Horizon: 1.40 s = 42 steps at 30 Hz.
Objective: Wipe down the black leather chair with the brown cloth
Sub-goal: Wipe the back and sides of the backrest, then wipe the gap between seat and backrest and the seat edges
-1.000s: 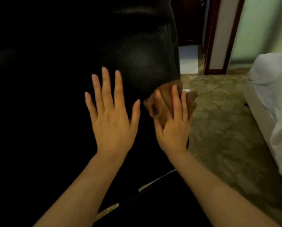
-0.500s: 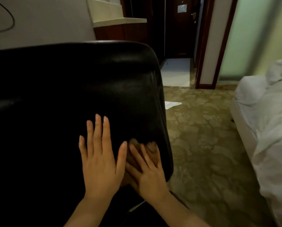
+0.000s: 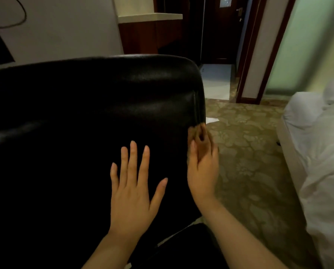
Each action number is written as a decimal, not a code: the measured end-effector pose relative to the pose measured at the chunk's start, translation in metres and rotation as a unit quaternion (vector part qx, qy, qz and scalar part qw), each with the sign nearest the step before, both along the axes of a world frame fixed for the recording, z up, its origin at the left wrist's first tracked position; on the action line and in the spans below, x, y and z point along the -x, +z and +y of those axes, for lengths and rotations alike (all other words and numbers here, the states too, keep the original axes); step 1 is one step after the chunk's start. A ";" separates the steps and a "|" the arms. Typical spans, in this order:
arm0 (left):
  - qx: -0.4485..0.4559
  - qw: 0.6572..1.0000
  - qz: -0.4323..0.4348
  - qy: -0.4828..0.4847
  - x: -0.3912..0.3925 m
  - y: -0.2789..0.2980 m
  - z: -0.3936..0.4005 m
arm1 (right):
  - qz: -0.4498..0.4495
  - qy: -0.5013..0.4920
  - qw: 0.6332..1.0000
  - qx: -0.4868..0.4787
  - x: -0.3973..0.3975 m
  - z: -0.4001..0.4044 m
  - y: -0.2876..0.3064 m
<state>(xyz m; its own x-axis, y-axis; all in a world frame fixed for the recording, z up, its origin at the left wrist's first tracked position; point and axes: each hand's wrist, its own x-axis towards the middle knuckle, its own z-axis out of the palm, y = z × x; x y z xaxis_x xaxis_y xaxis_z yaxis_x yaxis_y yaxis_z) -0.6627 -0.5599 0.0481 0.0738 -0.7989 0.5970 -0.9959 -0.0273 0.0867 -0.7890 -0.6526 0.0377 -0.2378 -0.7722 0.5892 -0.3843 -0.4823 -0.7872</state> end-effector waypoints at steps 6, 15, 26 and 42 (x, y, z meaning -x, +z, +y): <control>-0.013 1.000 -0.009 0.002 -0.002 -0.002 0.003 | -0.119 -0.007 0.986 -0.119 0.012 0.028 -0.068; -0.008 1.000 -0.022 -0.006 -0.005 0.002 0.006 | -0.092 -0.021 0.994 -0.056 -0.011 -0.009 0.024; -0.015 0.999 -0.035 -0.016 -0.007 0.000 0.006 | -0.103 0.013 0.942 -0.318 0.042 0.054 -0.136; -0.313 0.943 0.081 -0.075 -0.031 -0.220 0.160 | 0.435 0.066 0.829 -0.345 -0.004 0.104 -0.282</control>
